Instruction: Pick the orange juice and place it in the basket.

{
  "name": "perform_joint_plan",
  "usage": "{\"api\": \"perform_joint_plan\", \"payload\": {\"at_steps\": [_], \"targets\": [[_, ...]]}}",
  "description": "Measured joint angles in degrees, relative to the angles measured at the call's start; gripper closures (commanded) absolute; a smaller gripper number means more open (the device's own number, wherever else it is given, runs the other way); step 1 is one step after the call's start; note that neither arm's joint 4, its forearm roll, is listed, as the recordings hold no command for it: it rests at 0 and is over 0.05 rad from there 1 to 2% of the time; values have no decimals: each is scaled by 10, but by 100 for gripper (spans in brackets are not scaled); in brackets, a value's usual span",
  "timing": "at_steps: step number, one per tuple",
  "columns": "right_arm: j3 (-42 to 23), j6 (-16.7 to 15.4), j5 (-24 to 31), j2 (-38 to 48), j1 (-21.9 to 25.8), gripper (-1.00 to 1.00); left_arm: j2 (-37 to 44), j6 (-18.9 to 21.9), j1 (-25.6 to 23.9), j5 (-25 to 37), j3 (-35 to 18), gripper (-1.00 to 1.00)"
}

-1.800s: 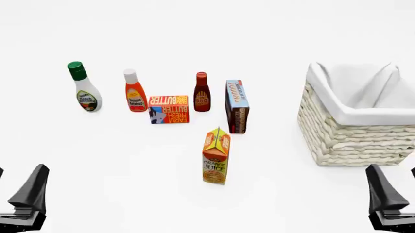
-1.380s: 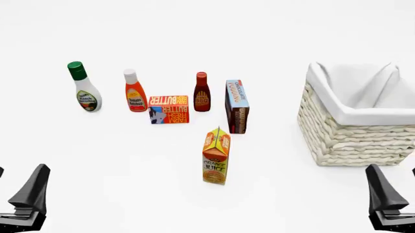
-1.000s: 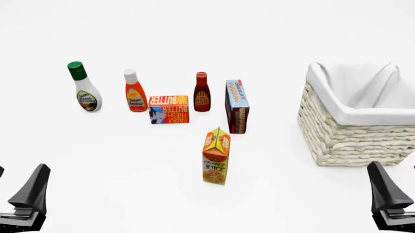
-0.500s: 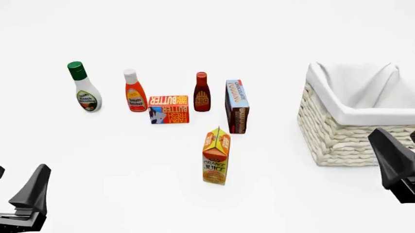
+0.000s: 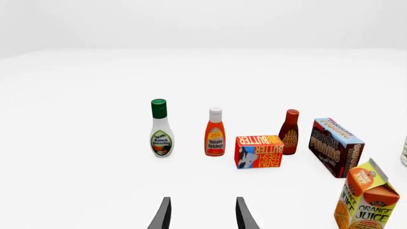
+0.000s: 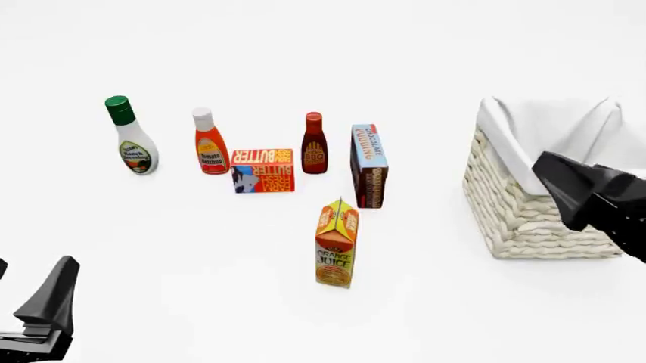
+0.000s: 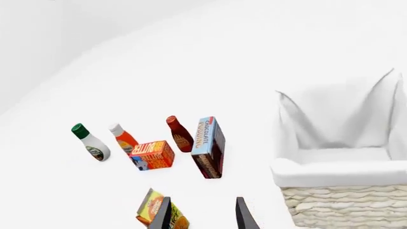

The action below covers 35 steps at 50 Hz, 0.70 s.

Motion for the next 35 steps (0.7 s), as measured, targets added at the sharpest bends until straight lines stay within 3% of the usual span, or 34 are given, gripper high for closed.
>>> {"api": "perform_joint_plan", "payload": {"at_steps": [25, 35], "targets": [[-112, 162, 44, 175, 76, -100, 0, 0, 0, 0, 0, -100], [-159, 211, 85, 222, 108, -100, 0, 0, 0, 0, 0, -100]]}}
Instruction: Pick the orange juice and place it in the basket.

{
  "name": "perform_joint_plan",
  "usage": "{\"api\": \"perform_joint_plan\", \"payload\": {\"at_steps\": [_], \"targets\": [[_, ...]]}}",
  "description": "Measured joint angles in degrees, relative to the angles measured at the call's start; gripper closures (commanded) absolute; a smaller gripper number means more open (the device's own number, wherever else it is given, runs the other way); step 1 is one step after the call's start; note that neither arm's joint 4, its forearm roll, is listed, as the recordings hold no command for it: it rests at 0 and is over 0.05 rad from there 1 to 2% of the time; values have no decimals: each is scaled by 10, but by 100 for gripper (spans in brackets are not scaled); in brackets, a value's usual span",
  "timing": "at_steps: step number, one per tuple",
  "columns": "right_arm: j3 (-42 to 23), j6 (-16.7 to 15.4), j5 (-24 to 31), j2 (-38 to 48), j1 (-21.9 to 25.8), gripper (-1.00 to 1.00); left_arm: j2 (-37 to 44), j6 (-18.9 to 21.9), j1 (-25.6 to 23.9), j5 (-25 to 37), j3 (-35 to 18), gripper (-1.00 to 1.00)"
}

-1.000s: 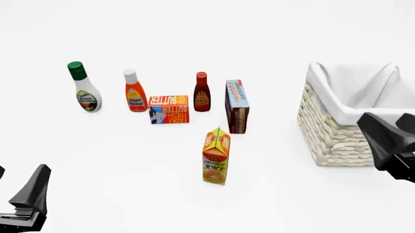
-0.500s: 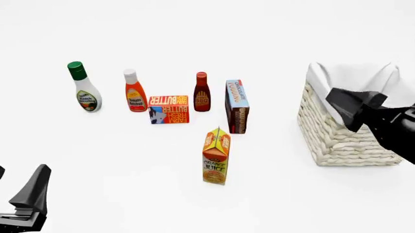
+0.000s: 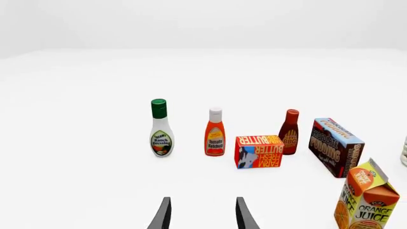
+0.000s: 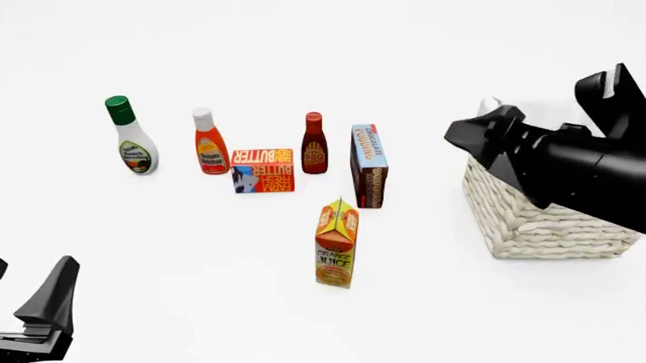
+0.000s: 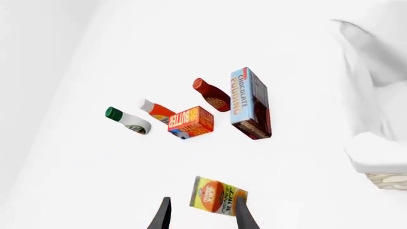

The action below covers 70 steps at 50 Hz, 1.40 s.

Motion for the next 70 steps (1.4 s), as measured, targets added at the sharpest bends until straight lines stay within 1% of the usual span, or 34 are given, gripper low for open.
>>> {"api": "perform_joint_plan", "payload": {"at_steps": [18, 27, 41, 55, 70], "targets": [[-66, 77, 81, 62, 56, -100, 0, 0, 0, 0, 0, -100], [-110, 102, 133, 93, 80, -100, 0, 0, 0, 0, 0, -100], [-171, 124, 210, 131, 103, -100, 0, 0, 0, 0, 0, -100], [-224, 137, 276, 170, 120, -100, 0, 0, 0, 0, 0, -100], [-273, 151, 326, 212, 141, -100, 0, 0, 0, 0, 0, -100]]}}
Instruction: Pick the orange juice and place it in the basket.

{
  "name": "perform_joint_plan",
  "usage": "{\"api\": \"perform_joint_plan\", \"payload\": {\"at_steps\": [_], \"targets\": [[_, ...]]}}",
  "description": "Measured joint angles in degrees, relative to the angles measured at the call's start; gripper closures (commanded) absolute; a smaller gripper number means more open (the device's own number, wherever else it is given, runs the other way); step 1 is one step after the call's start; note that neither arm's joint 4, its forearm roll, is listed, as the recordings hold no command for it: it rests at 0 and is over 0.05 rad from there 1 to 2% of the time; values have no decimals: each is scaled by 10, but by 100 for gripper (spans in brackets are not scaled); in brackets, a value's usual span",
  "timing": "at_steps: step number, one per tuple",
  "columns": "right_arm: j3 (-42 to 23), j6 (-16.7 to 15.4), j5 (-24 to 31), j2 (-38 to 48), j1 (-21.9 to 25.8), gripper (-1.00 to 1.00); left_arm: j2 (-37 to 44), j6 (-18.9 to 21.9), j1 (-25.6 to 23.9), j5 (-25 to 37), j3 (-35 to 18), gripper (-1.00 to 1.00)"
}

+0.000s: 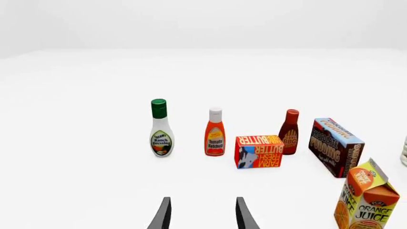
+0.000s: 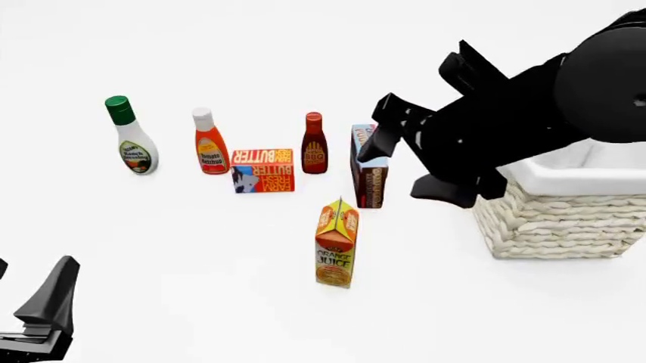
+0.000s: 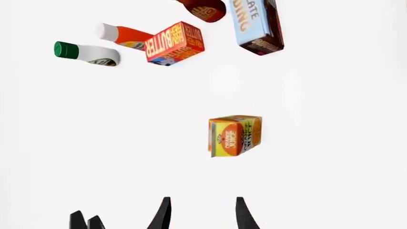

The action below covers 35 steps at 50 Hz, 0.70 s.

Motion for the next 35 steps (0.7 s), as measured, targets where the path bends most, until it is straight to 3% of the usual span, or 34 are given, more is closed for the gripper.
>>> {"api": "perform_joint_plan", "payload": {"at_steps": [35], "targets": [[-172, -16, 143, 155, 16, -100, 0, 0, 0, 0, 0, -100]]}}
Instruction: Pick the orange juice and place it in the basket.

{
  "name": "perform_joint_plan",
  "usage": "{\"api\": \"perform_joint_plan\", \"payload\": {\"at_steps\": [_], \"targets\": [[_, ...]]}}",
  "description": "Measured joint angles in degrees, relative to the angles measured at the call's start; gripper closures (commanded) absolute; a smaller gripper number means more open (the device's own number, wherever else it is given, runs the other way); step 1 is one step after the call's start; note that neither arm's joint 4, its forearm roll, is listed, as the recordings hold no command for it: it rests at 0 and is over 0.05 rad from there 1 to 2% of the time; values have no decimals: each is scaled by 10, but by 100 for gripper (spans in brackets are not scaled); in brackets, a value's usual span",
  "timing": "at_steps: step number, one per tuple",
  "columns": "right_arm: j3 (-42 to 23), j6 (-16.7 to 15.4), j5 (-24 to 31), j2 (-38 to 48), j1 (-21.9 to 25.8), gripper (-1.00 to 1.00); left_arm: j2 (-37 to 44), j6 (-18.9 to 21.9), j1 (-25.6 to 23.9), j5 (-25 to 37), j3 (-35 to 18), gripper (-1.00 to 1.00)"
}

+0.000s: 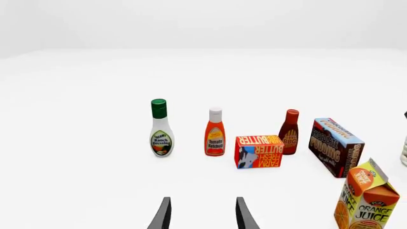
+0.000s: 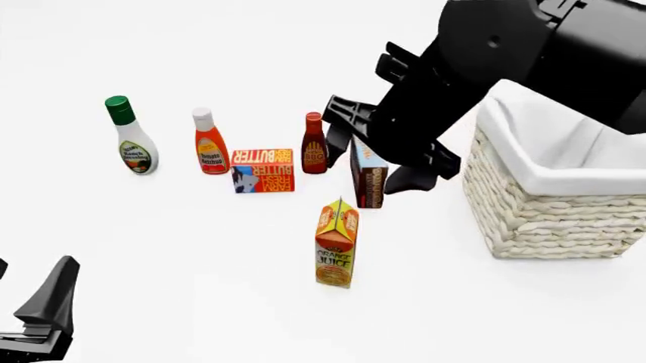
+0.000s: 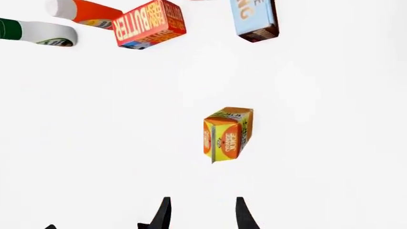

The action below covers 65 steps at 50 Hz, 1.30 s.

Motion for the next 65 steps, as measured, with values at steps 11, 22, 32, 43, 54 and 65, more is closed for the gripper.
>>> {"api": "perform_joint_plan", "payload": {"at_steps": [11, 22, 32, 43, 54, 65], "targets": [[-24, -19, 21, 39, -9, -100, 0, 0, 0, 0, 0, -100], [-33, -43, 26, 70, -23, -100, 0, 0, 0, 0, 0, -100], [-41, -64, 26, 95, -33, -100, 0, 0, 0, 0, 0, -100], [-50, -84, 26, 119, -39, -100, 0, 0, 0, 0, 0, -100], [-54, -101, 26, 136, -46, -100, 0, 0, 0, 0, 0, -100], [-58, -111, 26, 146, -47, -100, 0, 0, 0, 0, 0, -100]]}}
